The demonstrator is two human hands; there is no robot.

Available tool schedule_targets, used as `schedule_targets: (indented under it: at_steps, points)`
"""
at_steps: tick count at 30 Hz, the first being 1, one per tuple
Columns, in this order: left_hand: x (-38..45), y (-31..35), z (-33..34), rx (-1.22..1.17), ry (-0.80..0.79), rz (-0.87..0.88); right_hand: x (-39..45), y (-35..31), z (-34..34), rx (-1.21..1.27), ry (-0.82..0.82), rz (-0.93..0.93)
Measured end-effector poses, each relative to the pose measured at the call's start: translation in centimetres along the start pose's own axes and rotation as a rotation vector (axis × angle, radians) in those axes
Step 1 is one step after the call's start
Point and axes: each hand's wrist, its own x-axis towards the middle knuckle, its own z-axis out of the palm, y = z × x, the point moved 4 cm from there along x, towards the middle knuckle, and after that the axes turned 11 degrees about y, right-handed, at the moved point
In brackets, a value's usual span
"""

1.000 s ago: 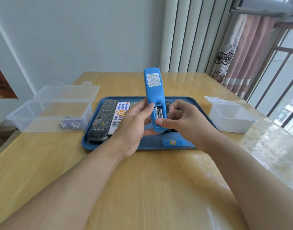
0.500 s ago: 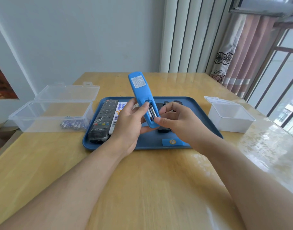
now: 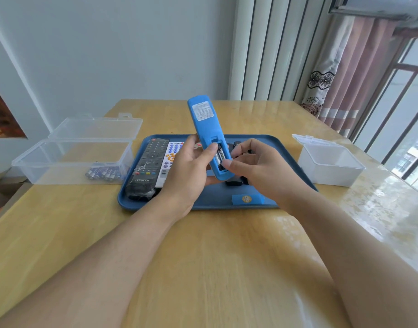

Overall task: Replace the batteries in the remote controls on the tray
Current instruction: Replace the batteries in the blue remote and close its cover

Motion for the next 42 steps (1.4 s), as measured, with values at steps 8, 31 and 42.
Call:
schedule_targets:
  at_steps: [8, 31, 42]
  points:
    - [0.1, 0.5, -0.8, -0.118, 0.131, -0.115, -0.3, 0.1, -3.3, -0.812, -0.209, -0.042]
    - [-0.6, 0.2, 0.0, -0.001, -0.032, -0.1, 0.4, -1.4, -2.4, 0.241, -0.037, -0.106]
    - [-1.2, 0.3, 0.7, 0.02, -0.133, -0.145, 0.6, -1.1, -2.7, 0.259, 0.147, -0.155]
